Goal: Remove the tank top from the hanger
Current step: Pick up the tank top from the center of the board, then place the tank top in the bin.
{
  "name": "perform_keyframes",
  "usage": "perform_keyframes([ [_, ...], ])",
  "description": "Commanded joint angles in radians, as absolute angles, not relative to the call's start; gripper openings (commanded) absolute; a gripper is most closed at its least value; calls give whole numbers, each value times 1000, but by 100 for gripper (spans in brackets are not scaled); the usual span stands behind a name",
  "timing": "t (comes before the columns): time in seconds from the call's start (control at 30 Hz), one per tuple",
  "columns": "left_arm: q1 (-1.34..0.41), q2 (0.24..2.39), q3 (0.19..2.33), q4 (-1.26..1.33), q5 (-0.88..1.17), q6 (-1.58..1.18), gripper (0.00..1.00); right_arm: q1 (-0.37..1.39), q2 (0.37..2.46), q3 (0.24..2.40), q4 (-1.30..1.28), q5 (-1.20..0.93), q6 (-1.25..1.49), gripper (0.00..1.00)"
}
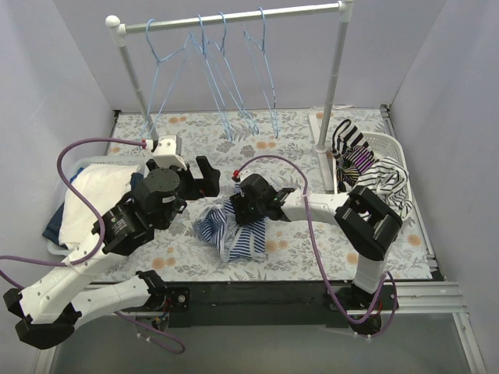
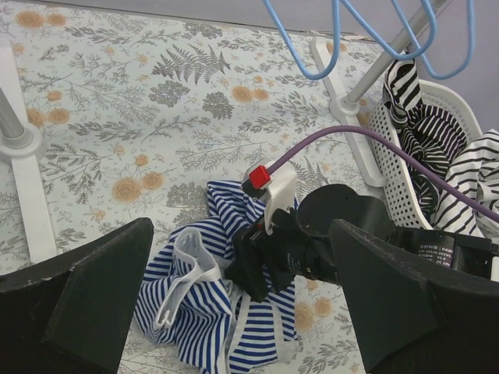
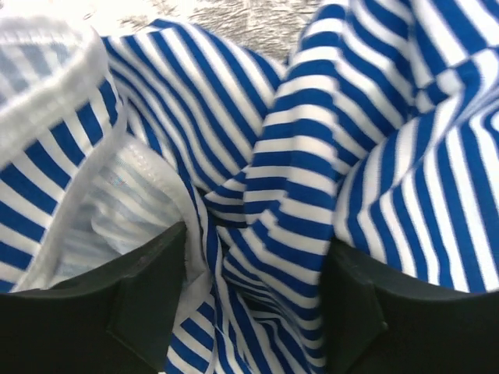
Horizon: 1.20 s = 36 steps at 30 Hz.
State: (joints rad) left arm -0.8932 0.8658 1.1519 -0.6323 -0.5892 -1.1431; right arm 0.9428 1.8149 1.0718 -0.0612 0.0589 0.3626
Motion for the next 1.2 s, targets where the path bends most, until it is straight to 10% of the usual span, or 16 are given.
perform_keyframes([
  [0.0,-893,844,1132,-661,-614,-1160,98,933,1841,1017,-140,181,408,43],
  [0.1,-893,841,1126,-660,-609,-1163,98,933,1829,1002,-137,181,429,6],
  [0.17,-894,845,1129,-661,-604,-1163,98,933,1801,960,-124,198,442,1],
  [0.9,-894,903,1103,-575,-489,-1147,98,626,919,810,-15,929,311,1],
  [1.17,-894,927,1124,-561,-489,-1141,98,405,842,586,662,1043,166,1],
])
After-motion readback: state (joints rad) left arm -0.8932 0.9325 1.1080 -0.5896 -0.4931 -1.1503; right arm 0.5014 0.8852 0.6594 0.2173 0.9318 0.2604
